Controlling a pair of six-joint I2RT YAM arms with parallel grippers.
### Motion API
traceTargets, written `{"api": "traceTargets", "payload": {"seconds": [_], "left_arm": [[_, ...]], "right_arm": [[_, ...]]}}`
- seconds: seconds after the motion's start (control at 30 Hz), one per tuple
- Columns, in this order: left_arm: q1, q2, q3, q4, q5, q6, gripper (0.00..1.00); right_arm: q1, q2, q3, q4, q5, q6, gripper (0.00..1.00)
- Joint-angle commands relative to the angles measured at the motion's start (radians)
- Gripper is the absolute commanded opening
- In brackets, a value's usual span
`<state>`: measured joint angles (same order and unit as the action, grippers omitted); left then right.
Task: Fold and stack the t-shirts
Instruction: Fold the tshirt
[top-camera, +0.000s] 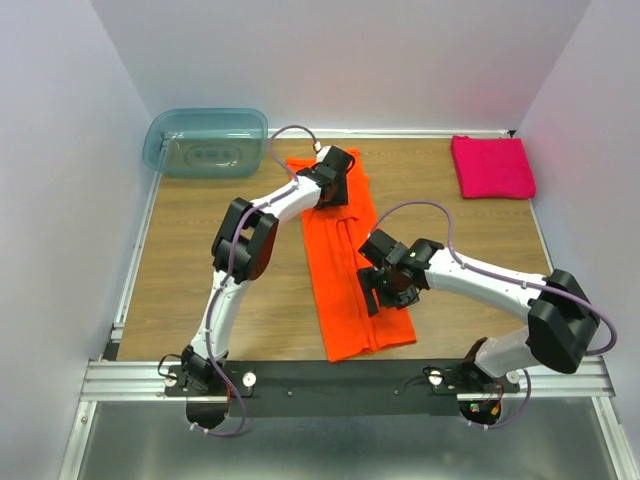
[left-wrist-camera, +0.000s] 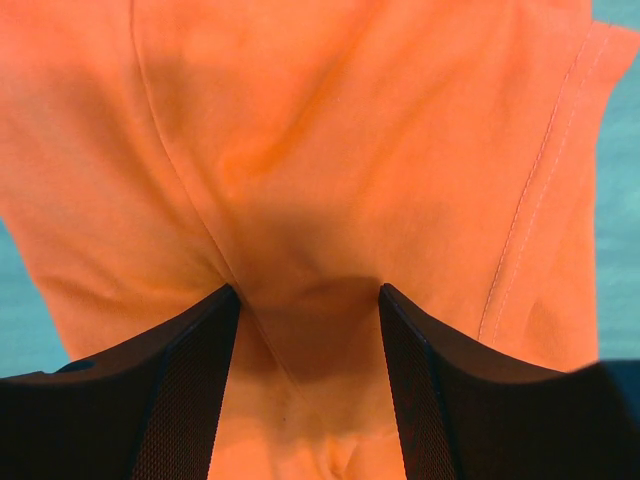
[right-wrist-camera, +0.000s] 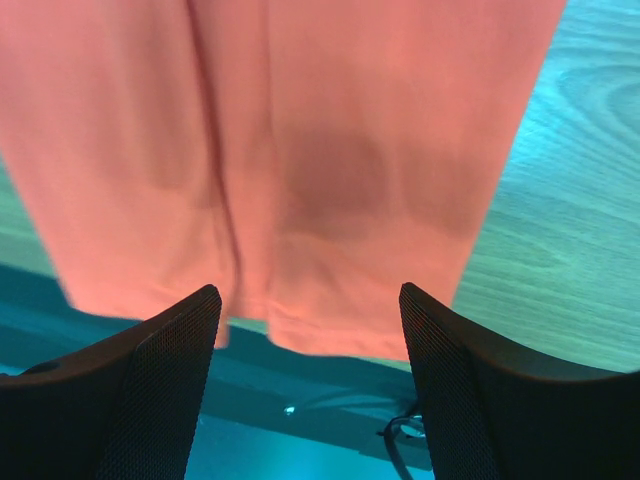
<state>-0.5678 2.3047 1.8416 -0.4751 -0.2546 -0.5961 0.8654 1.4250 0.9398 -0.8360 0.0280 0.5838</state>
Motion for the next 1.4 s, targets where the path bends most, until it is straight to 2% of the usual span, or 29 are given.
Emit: {"api": "traceTargets", "payload": {"seconds": [0.0,0.23,0.33,0.4,0.6,0.73,0.77,0.87,1.03,1.2,1.37], "left_arm": [[0.022,0.12,0.121,0.009,0.012,0.054,0.66],[0.066,0.203,0.289,0.069,0.078,0.078,0.68],[0.072,0.211,0.294,0.119,0.123,0.075,0.72],[0.072,0.203,0.289,0.142,0.15,0.076,0.79],[0.072,0.009,0.167,0.205,0.152,0.068,0.86],[0.069,-0.18,0.016,0.184,0.104,0.035,0.87],[0.066,-0.267,-0.022,0.179,0.091,0.01,0.87],[0.04,-0.42,-0.189,0.116,-0.001,-0.049,0.86],[-0.033,-0.653,-0.559,0.073,-0.02,-0.16,0.86],[-0.154,-0.803,-0.824,0.001,0.001,-0.296,0.82],[-0.24,-0.883,-0.918,-0.091,0.002,-0.404,0.79]], "right_arm": [[0.004,0.037,0.033,-0.014,0.09,0.033,0.8],[-0.019,0.097,0.062,-0.006,0.153,0.037,0.77],[-0.042,0.107,0.077,-0.003,0.164,0.04,0.77],[-0.045,0.107,0.086,0.0,0.168,0.045,0.77],[-0.048,0.071,0.077,0.021,0.167,0.079,0.77],[-0.075,-0.02,0.019,0.047,0.145,0.111,0.75],[-0.081,-0.034,0.005,0.055,0.138,0.123,0.74],[-0.094,-0.083,-0.062,0.075,0.124,0.155,0.68],[-0.1,-0.135,-0.159,0.115,0.095,0.198,0.65],[-0.114,-0.184,-0.214,0.117,0.092,0.212,0.63],[-0.12,-0.206,-0.228,0.127,0.099,0.176,0.58]]}}
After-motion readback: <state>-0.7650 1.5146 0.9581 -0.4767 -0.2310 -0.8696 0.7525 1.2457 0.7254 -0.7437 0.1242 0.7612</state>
